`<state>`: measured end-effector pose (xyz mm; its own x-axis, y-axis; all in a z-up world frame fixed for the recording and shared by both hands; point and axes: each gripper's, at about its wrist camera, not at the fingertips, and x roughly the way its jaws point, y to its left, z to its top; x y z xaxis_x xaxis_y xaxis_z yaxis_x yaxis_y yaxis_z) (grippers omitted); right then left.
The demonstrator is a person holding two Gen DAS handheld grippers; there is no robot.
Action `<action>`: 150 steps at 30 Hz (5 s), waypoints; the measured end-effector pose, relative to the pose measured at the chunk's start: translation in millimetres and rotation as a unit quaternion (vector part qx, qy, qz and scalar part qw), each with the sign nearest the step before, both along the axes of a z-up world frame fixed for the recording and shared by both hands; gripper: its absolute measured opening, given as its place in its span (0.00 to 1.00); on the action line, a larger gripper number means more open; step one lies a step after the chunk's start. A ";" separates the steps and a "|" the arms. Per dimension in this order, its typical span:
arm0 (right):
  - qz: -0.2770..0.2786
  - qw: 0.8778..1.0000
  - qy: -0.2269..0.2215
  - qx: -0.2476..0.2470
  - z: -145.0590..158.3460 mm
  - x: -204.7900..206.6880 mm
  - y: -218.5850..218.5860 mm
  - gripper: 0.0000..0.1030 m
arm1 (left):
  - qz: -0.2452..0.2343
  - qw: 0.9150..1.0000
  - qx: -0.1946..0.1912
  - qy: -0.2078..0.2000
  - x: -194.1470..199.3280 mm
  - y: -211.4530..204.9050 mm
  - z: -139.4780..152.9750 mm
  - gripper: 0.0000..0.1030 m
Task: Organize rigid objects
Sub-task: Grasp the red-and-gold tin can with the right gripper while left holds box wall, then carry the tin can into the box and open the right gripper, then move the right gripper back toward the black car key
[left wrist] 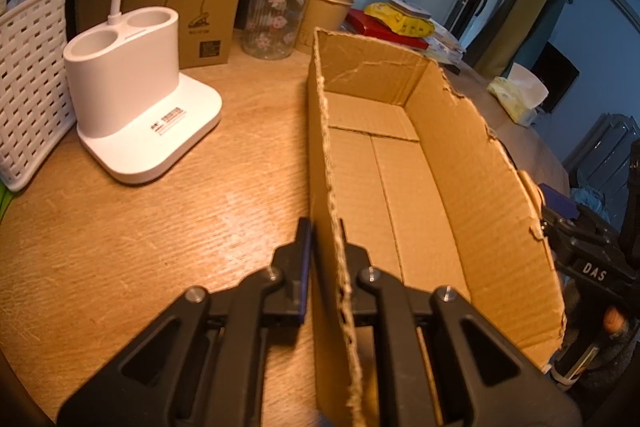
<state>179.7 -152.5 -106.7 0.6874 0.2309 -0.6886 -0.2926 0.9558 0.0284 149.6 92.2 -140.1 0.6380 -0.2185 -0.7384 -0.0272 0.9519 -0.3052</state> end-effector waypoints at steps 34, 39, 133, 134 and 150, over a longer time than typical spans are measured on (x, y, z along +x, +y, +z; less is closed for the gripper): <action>-0.005 1.000 -0.011 0.010 18.5 -14.4 -9.4 0.68 | -0.004 1.000 0.003 0.001 0.3 -1.3 -1.0 0.09; 0.005 1.000 -0.028 0.013 35.5 -26.5 -6.6 0.68 | -0.004 1.000 0.004 0.001 1.3 -0.9 -1.7 0.09; 0.036 0.998 -0.021 0.039 53.4 -29.1 -13.4 0.75 | -0.004 1.000 0.020 -0.006 1.4 -1.6 -2.3 0.11; 0.031 0.999 -0.022 0.037 52.7 -27.6 -17.2 0.75 | -0.004 1.000 0.020 -0.006 1.5 -1.9 -2.3 0.11; -0.021 0.999 -0.029 0.004 36.3 -7.5 -46.0 0.75 | -0.004 1.000 0.020 -0.006 1.5 -1.9 -2.2 0.11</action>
<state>172.2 -198.5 -70.3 0.7348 0.2070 -0.6460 -0.2542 0.9669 0.0207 151.1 90.3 -142.2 0.6452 -0.1940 -0.7390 -0.0168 0.9634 -0.2675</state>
